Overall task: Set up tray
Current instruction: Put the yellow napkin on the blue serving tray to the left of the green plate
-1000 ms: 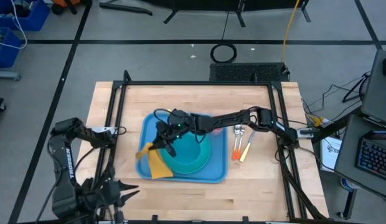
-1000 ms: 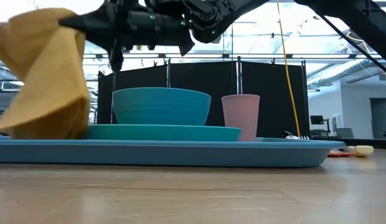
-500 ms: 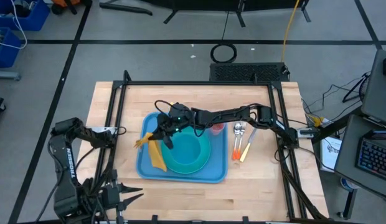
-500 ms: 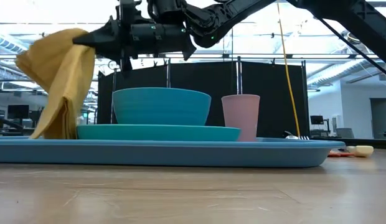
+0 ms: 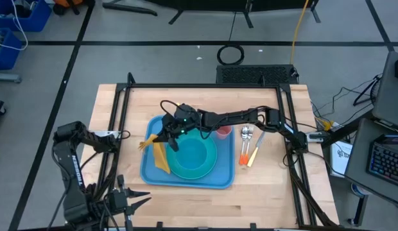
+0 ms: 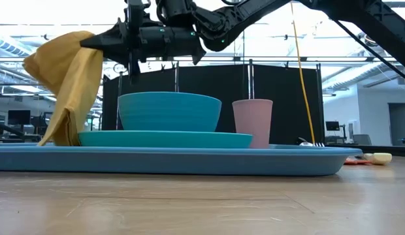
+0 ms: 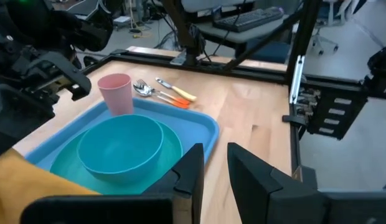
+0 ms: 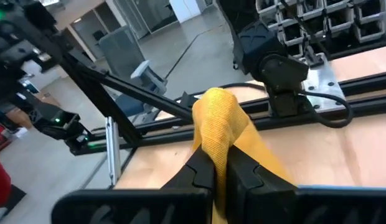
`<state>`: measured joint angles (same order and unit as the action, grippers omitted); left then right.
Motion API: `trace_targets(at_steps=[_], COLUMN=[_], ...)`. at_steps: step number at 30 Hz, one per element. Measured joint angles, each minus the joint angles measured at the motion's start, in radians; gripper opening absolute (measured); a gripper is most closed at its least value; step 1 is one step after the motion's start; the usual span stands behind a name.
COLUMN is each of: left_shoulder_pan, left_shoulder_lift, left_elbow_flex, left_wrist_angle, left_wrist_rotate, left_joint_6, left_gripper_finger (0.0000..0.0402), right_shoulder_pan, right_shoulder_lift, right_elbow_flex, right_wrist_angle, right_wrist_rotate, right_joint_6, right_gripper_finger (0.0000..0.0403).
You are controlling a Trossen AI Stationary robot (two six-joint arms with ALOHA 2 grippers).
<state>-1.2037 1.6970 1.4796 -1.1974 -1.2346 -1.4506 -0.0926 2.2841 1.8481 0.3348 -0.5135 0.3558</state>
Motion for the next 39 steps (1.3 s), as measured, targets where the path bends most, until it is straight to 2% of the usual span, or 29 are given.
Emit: trace_targets(at_steps=[3, 7, 10, 12, 16, 21, 23, 27, 32, 36, 39], left_shoulder_pan=[0.000, 0.000, 0.000, 0.000, 0.000, -0.002, -0.002, -0.002, 0.000, 0.000, 0.000], left_shoulder_lift=[0.000, 0.000, 0.000, 0.000, 0.000, 0.000, 0.000, 0.000, 0.000, 0.000, 0.000], left_elbow_flex=[-0.026, -0.045, -0.045, -0.045, -0.045, -0.045, -0.045, -0.045, -0.045, -0.045, -0.045], left_wrist_angle=[0.048, 0.085, 0.103, 0.108, 0.108, 0.108, 0.108, 0.107, 0.107, 0.106, 0.105], left_wrist_rotate=[-0.007, -0.030, -0.032, -0.031, -0.031, -0.022, -0.023, -0.023, -0.031, -0.030, -0.023], left_joint_6=[0.011, 0.016, 0.022, 0.028, 0.035, 0.039, 0.040, 0.043, 0.063, 0.069, 0.080], left_gripper_finger=[0.0076, 0.0076, 0.0076, 0.0076, 0.0076, 0.0076, 0.0076, 0.0076, 0.0076, 0.0076, 0.0076], right_shoulder_pan=[0.008, 0.022, 0.023, 0.029, 0.044, 0.023, 0.015, 0.015, 0.014, 0.008, 0.002], right_shoulder_lift=[0.000, 0.000, 0.000, -0.001, -0.004, 0.000, 0.000, 0.000, 0.000, -0.001, 0.000], right_elbow_flex=[0.000, 0.000, 0.000, 0.000, 0.001, 0.000, -0.001, -0.001, -0.001, -0.001, -0.001], right_wrist_angle=[0.043, 0.209, 0.398, 0.487, 0.415, 0.037, -0.057, -0.097, -0.002, 0.121, 0.242], right_wrist_rotate=[-0.093, -0.180, -0.323, -0.374, -0.380, -0.228, -0.214, -0.226, -0.396, -0.477, -0.632], right_joint_6=[0.026, 0.111, 0.261, 0.346, 0.359, 0.154, 0.091, 0.055, 0.152, 0.277, 0.405], right_gripper_finger=[0.0000, 0.0000, 0.0000, 0.0000, 0.0000, 0.0000, 0.0000, 0.0000, 0.0000, 0.0000, 0.0000])
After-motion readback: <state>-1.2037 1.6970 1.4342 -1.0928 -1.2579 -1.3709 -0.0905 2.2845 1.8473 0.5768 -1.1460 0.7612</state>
